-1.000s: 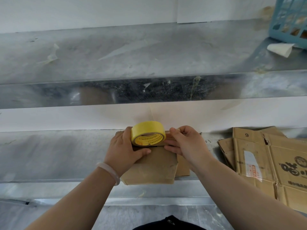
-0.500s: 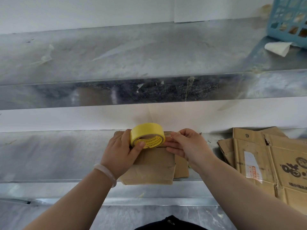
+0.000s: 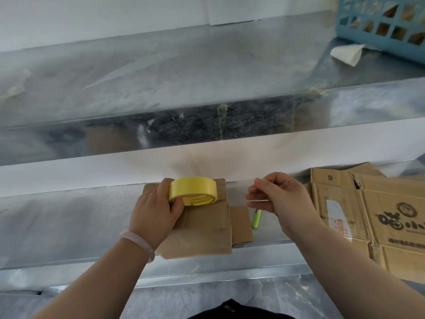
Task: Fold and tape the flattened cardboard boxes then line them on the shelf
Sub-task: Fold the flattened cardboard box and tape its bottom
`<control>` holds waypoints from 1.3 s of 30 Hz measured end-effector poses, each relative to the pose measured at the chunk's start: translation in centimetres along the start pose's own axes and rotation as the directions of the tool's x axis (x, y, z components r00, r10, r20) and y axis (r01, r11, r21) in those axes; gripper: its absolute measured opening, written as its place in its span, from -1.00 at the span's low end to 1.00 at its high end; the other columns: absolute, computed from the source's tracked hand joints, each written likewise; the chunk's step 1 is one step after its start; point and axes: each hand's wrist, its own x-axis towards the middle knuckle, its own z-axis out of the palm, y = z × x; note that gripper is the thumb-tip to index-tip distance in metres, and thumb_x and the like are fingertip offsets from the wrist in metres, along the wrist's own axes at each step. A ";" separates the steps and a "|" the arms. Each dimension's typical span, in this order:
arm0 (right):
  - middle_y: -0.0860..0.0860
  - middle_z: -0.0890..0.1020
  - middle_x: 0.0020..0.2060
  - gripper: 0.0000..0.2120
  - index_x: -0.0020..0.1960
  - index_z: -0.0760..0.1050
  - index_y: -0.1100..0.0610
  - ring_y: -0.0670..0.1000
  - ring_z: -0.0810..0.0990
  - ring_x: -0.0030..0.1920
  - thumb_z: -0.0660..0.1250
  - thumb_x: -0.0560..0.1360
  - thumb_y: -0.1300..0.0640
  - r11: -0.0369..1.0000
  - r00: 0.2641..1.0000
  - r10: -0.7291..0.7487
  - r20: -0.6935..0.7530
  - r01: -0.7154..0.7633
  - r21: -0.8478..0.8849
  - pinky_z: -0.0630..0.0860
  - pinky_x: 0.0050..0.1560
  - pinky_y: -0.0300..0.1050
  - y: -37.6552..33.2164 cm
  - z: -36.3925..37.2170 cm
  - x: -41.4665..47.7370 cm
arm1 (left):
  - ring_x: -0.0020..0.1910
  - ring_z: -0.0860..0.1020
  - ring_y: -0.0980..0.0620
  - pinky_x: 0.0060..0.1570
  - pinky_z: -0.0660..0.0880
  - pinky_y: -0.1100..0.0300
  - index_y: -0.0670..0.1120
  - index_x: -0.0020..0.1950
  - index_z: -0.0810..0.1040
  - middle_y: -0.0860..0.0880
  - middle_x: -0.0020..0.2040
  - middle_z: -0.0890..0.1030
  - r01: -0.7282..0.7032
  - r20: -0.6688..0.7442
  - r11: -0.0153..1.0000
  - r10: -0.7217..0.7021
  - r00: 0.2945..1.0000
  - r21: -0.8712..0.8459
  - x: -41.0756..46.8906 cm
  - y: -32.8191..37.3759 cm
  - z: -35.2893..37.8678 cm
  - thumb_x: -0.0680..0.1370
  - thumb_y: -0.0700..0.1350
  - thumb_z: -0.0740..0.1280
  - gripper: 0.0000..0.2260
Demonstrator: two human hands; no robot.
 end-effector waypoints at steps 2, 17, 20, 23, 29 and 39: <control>0.16 0.68 -0.28 -0.89 -0.15 0.54 0.27 0.13 0.68 -0.23 0.35 0.54 0.26 1.000 0.999 -0.012 -0.032 0.013 0.027 0.65 -0.12 0.05 0.6 -0.7 0.0 | -0.29 0.56 -0.18 -0.25 0.32 0.16 -0.11 0.01 0.51 0.15 -0.28 0.31 -0.017 -0.001 1.000 0.017 1.000 0.013 0.0 0.2 0.1 0.42 0.09 0.14 -0.65; 0.07 0.57 -0.40 -0.86 -0.08 0.50 0.22 -0.01 0.51 -0.45 0.39 0.54 0.15 0.894 0.917 0.374 0.135 -0.396 0.211 0.54 -0.35 -0.12 8.3 2.3 2.4 | -0.14 0.52 -0.08 -0.21 0.31 0.15 0.04 0.12 0.48 0.33 -0.22 0.35 0.002 0.048 1.000 -0.003 0.999 0.010 0.3 0.5 0.4 0.42 -0.01 0.19 -0.71; 0.03 0.53 -0.44 -0.86 -0.03 0.54 0.23 -0.06 0.45 -0.49 0.41 0.53 0.15 0.872 0.898 0.414 0.148 -0.438 0.219 0.47 -0.35 -0.13 8.9 2.8 2.4 | -0.08 0.53 -0.06 -0.16 0.33 0.15 0.05 0.13 0.50 0.37 -0.17 0.36 -0.023 0.039 1.000 0.024 0.999 -0.009 0.1 0.7 0.3 0.43 0.06 0.14 -0.67; -0.02 0.50 -0.49 -0.86 -0.04 0.51 0.18 -0.09 0.40 -0.51 0.43 0.51 0.14 0.827 0.860 0.470 0.199 -0.508 0.241 0.42 -0.44 -0.20 8.9 2.7 2.8 | -0.07 0.54 -0.06 -0.15 0.35 0.15 0.06 0.13 0.49 0.36 -0.17 0.37 -0.015 0.036 1.000 0.016 0.999 -0.014 0.1 0.6 0.4 0.43 0.08 0.12 -0.67; -0.01 0.51 -0.42 -0.74 0.03 0.49 0.16 -0.06 0.39 -0.40 0.49 0.45 0.10 0.768 0.786 0.554 0.275 -0.610 0.196 0.42 -0.43 -0.20 9.1 2.0 3.3 | -0.06 0.51 0.01 -0.14 0.35 0.16 0.07 0.15 0.50 0.37 -0.15 0.38 -0.007 0.052 1.000 0.008 0.999 -0.018 0.2 0.4 0.6 0.44 0.09 0.12 -0.66; 0.07 0.53 -0.41 -0.77 -0.09 0.51 0.21 -0.02 0.48 -0.45 0.16 0.65 0.16 0.714 0.794 0.535 0.289 -0.608 0.347 0.47 -0.47 -0.19 10.8 1.0 3.3 | -0.05 0.52 -0.03 -0.14 0.36 0.15 0.04 0.14 0.51 0.29 -0.15 0.40 0.011 0.054 1.000 -0.010 0.999 -0.009 0.4 0.5 0.7 0.43 0.10 0.10 -0.63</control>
